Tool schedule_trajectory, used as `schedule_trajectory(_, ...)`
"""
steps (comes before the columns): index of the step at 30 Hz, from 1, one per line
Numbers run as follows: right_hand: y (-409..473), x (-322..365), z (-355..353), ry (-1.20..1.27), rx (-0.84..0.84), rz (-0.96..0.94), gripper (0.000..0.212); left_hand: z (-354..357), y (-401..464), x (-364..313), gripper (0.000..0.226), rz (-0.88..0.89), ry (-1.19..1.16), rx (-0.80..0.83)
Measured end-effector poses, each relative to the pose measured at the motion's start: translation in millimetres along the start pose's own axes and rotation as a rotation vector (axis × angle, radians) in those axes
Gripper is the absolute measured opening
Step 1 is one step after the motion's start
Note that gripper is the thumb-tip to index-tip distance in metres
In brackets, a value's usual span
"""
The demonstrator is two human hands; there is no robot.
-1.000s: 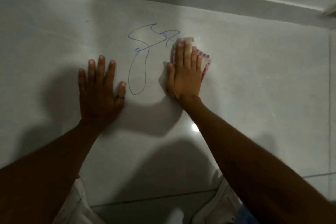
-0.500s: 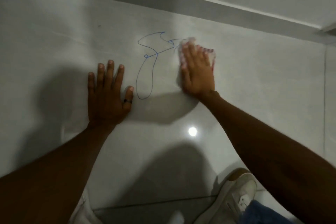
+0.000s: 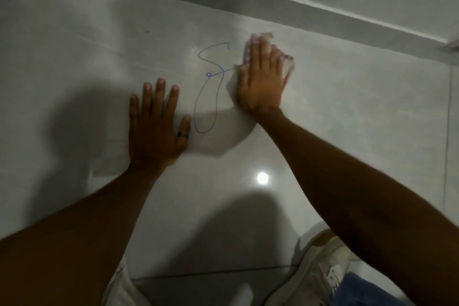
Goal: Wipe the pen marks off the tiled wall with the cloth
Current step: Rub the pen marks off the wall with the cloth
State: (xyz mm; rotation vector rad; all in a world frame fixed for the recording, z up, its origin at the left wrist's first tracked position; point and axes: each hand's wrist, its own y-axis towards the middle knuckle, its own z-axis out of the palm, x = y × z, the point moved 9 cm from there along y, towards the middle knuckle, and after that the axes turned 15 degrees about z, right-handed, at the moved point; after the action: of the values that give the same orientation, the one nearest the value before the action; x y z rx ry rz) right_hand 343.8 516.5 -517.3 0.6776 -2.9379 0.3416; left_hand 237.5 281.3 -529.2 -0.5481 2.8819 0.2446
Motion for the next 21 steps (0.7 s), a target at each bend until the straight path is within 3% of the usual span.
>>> schedule_trajectory(3,-10,22,10,-0.058,0.091,-0.271,0.069,0,0,-2,0.073,0.009,0.005,0.004)
schedule_trajectory(6,3,16,0,0.002,0.013,-0.032,0.067,0,1,2,0.074,-0.012,-0.010,0.021)
schedule_trajectory(9,-5,48,8,-0.008,0.029,-0.167,0.069,1,2,-2,0.074,-0.001,-0.006,0.034)
schedule_trajectory(12,0,60,7,0.018,0.015,-0.093,0.070,-1,1,0,0.073,-0.006,0.003,0.042)
schedule_trajectory(16,-6,87,19,-0.040,0.064,-0.304,0.068,0,2,-1,0.073,0.003,0.015,0.045)
schedule_trajectory(19,-14,92,18,-0.002,0.037,-0.251,0.067,-1,1,-1,0.072,-0.003,0.027,0.031)
schedule_trajectory(21,-29,107,26,-0.036,0.056,-0.397,0.066,0,1,-1,0.072,-0.001,0.040,0.029)
